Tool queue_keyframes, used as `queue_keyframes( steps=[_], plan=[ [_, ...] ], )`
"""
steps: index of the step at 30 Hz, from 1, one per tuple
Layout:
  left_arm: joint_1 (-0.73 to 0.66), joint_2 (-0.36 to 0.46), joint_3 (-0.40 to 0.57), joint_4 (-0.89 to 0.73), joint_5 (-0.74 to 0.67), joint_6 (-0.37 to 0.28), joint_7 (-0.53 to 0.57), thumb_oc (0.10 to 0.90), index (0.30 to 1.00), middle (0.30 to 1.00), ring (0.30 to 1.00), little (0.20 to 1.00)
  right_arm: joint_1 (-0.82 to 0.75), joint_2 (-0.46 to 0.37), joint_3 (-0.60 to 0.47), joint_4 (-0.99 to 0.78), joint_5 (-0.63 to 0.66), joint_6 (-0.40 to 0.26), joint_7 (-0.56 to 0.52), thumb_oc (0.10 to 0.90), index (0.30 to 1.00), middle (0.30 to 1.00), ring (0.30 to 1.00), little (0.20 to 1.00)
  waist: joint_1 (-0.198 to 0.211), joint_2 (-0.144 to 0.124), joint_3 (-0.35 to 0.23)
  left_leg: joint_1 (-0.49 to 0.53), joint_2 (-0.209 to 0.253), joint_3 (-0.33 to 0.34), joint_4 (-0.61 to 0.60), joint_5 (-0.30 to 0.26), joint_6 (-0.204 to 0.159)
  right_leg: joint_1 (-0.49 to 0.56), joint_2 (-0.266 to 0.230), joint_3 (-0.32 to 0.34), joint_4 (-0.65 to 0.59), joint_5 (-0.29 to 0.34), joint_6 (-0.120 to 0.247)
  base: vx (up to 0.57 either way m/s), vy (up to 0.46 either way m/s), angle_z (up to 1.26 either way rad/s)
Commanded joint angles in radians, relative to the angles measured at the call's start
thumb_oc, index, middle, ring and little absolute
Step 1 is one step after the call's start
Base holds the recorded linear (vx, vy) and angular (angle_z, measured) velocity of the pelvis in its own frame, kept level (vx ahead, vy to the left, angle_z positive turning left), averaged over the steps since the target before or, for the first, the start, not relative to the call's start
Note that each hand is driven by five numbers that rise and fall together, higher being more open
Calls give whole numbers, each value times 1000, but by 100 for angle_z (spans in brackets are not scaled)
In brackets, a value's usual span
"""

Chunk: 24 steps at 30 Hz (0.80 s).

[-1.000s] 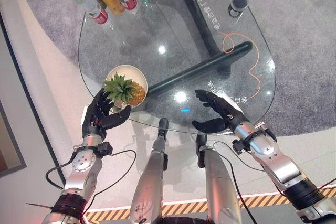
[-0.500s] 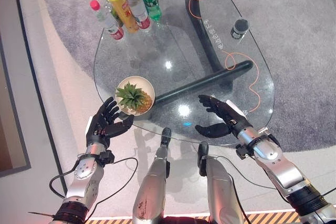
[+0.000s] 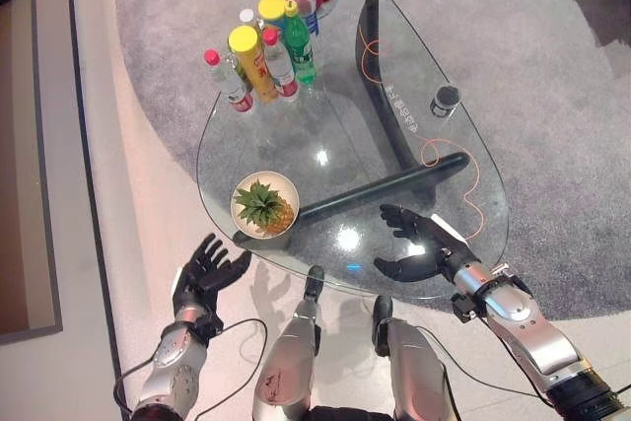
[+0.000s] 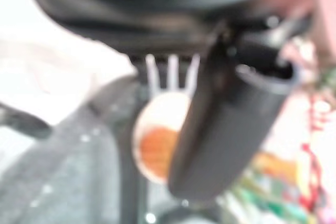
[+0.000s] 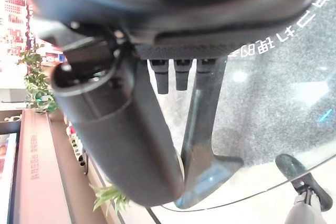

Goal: Pick up the fruit to the plate

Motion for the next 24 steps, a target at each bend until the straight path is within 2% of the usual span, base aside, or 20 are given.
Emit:
queue_keyframes(
  steps=[1, 4, 6, 7, 8, 12, 16, 21, 24],
  plan=[
    [67, 45, 40, 29, 20, -29, -37, 800, 900, 900, 900, 900, 18, 63, -22, 18, 28, -42, 32, 800, 900, 900, 900, 900, -4, -99, -150, 105, -109, 26, 14, -104, 40, 155, 3, -13, -341, 185, 82, 20, -52, 12],
    [94, 26, 36, 59, 60, 3, -46, 800, 900, 900, 900, 900, 52, 81, -27, 63, 41, -30, 40, 800, 900, 900, 900, 900, -3, -103, -183, 133, -102, 33, -6, -105, 40, 182, 2, -13, -366, 192, 83, 29, -57, 10],
    [101, 13, 31, 105, 74, 12, -52, 800, 900, 900, 900, 900, 73, 103, -26, 128, -27, -35, 24, 800, 900, 900, 900, 900, -7, -108, -210, 155, -97, 43, -12, -111, 39, 202, 2, -8, -380, 196, 84, 42, -45, 5],
    [98, -7, 31, 148, 89, 26, -46, 800, 900, 900, 900, 900, 85, 121, -14, 174, -108, -25, 6, 800, 900, 900, 900, 900, -11, -112, -231, 173, -92, 54, -19, -117, 41, 219, 0, -8, -393, 200, 86, 13, -37, 1],
    [97, -10, 31, 154, 94, 31, -42, 800, 900, 900, 900, 900, 87, 123, -12, 179, -110, -15, 2, 800, 900, 900, 900, 900, -11, -112, -235, 176, -91, 56, -20, -118, 42, 222, -1, -8, -394, 201, 86, 30, -52, -3],
    [56, -33, 34, 289, 147, 71, -1, 800, 900, 900, 900, 900, 97, 197, 9, 333, -75, 5, -42, 800, 900, 900, 900, 900, -29, -119, -288, 219, -80, 79, -52, -122, 42, 253, 2, 4, -421, 209, 89, 15, -25, -3],
    [12, -58, 41, 430, 164, 89, -19, 800, 900, 900, 900, 900, 90, 272, -12, 535, -54, -19, -72, 800, 900, 900, 900, 900, -47, -119, -328, 243, -71, 106, -73, -129, 44, 269, 3, 17, -447, 219, 92, -12, -20, -8],
    [-28, -72, 41, 567, 154, 121, -22, 800, 900, 900, 900, 900, 72, 317, -26, 774, -9, -51, -95, 800, 900, 900, 900, 900, -59, -114, -363, 252, -63, 139, -73, -143, 47, 273, 2, 27, -455, 222, 96, -16, -5, -9],
    [-47, -76, 42, 637, 177, 119, -25, 800, 900, 900, 900, 900, 60, 341, -41, 881, 18, -61, -95, 800, 900, 900, 900, 900, -63, -112, -377, 258, -62, 149, -73, -149, 49, 274, 2, 33, -455, 221, 95, 1, -1, -15]
  ],
)
